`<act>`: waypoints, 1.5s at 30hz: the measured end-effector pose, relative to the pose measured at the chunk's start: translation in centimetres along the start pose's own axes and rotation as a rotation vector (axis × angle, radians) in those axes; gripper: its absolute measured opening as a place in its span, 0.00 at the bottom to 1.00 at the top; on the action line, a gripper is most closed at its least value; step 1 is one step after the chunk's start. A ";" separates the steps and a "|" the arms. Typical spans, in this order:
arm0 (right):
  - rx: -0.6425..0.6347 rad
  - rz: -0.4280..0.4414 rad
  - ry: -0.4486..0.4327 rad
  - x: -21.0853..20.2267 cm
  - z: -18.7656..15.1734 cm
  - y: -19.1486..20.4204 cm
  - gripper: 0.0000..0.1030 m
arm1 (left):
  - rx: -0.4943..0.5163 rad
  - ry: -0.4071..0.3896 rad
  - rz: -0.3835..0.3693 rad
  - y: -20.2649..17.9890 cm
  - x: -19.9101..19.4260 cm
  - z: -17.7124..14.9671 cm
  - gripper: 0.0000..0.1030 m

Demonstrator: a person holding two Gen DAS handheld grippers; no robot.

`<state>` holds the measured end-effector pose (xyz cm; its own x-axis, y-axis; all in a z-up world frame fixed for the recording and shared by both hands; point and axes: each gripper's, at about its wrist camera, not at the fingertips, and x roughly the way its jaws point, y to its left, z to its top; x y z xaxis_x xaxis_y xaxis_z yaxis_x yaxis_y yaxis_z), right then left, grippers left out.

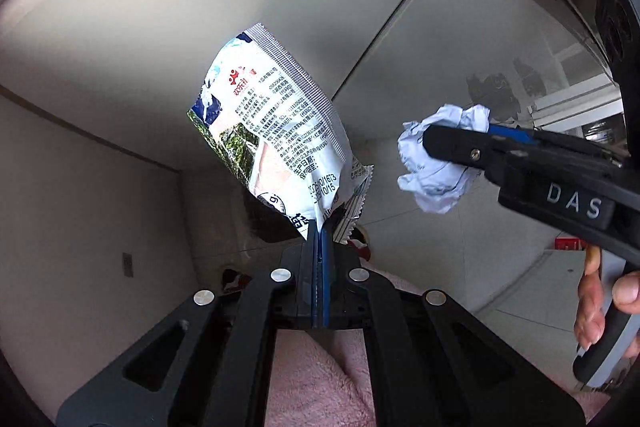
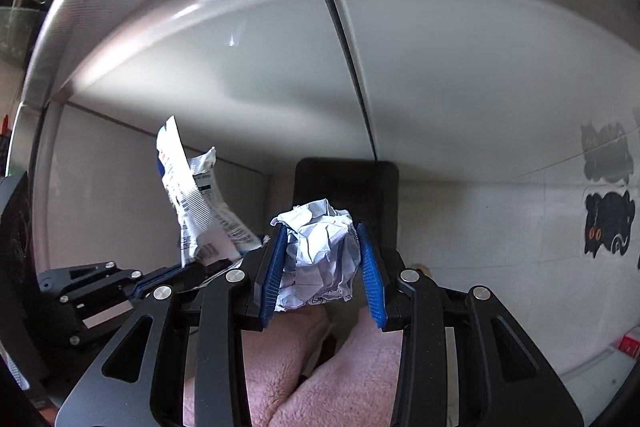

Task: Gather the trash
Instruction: 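Carry the snack bag and foil down over the black bin and release both, then grasp the pink Mentos wrapper with the left tool while the right tool grasps a plastic bag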

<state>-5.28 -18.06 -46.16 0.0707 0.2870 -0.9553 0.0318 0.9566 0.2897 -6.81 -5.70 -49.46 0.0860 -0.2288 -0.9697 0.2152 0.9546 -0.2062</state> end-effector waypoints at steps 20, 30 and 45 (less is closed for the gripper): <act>0.111 -0.001 0.086 5.0 2.2 -1.5 0.59 | -0.082 0.140 -0.092 1.7 5.4 1.8 0.11; 0.081 -0.036 0.037 1.4 1.9 -0.5 0.76 | -0.068 0.045 -0.047 2.4 1.0 1.8 0.43; -0.035 -0.122 -0.198 -12.8 2.7 1.8 0.97 | -0.038 -0.157 0.029 3.0 -11.1 1.7 0.77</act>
<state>-3.43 -20.10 -33.28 0.2631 0.1563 -0.9520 0.0181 0.9858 0.1669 -5.46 -0.65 -39.09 0.2428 -0.2254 -0.9435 0.1733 0.9671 -0.1864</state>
